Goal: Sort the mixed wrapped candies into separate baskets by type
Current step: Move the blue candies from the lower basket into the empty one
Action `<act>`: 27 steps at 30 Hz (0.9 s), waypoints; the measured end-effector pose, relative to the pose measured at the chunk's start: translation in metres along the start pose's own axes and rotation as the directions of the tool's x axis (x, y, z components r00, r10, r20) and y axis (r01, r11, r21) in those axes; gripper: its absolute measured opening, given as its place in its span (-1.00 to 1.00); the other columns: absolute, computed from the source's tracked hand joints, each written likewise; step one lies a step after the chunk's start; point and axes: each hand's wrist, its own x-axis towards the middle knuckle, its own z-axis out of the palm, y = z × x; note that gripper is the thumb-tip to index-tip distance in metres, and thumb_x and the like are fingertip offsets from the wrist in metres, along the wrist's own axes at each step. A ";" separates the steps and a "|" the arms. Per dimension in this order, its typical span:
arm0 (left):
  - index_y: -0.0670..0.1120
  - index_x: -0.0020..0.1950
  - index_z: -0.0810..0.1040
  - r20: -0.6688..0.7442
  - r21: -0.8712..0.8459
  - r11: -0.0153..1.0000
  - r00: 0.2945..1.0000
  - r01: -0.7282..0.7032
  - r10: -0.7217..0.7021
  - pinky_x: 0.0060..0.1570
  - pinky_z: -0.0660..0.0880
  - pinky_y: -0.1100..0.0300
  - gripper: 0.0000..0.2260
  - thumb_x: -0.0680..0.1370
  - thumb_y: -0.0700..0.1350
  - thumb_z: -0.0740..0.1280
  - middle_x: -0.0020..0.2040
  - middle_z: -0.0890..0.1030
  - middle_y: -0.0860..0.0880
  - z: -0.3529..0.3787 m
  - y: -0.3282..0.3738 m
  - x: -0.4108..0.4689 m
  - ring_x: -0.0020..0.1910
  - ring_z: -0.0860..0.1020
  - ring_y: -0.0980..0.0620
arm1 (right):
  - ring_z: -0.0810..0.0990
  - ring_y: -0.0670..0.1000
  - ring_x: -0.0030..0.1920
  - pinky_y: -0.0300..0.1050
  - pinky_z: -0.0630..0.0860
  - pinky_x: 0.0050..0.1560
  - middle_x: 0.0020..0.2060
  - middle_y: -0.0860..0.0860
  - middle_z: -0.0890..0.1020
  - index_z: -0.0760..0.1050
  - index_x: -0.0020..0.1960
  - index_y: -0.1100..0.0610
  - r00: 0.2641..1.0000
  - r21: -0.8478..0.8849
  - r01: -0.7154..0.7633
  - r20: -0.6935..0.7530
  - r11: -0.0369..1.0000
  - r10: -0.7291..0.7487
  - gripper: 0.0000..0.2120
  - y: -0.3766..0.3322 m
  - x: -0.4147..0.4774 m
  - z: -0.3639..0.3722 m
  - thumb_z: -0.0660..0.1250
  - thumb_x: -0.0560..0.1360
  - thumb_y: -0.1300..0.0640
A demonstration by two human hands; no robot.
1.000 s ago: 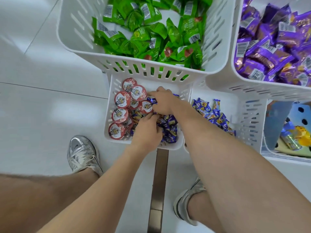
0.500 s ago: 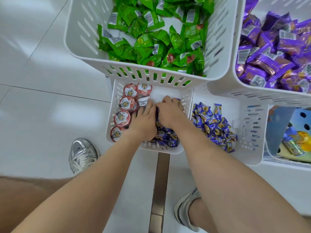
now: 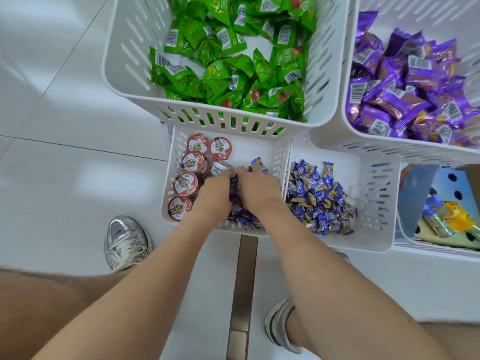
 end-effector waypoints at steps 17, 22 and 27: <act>-0.13 0.20 0.65 0.101 -0.104 0.994 0.994 -0.033 0.044 0.03 0.59 0.06 -0.73 0.56 -0.26 0.27 -0.03 0.69 -0.08 0.014 0.037 -0.027 -0.12 0.63 -0.04 | 0.54 0.11 -0.36 -0.02 0.38 -0.29 -0.28 0.04 0.65 0.54 0.22 0.04 0.745 0.753 -0.064 -0.400 0.655 0.533 -0.82 0.097 -0.081 -0.024 0.34 0.64 0.04; -0.03 0.27 0.56 0.067 -0.013 0.999 0.997 -0.036 0.036 0.19 0.51 -0.08 -0.68 0.52 -0.16 0.36 0.13 0.51 -0.10 0.027 0.038 -0.025 0.10 0.49 -0.14 | 0.51 -0.21 -0.27 -0.33 0.42 -0.22 -0.02 -0.03 0.66 0.39 0.51 0.05 0.743 0.867 -0.292 -0.060 0.404 0.667 -0.48 0.123 -0.088 -0.026 0.40 0.61 -0.03; 0.00 0.49 0.37 0.086 0.083 0.996 0.996 -0.038 0.031 0.39 0.34 -0.14 -0.29 0.38 -0.01 0.51 0.39 0.37 -0.12 0.029 0.036 -0.013 0.43 0.29 -0.25 | 0.66 0.08 0.00 -0.06 0.56 -0.04 0.01 0.07 0.68 0.31 0.60 -0.01 0.812 0.726 -0.286 -0.163 0.626 0.561 -0.43 0.108 -0.090 -0.017 0.23 0.59 0.10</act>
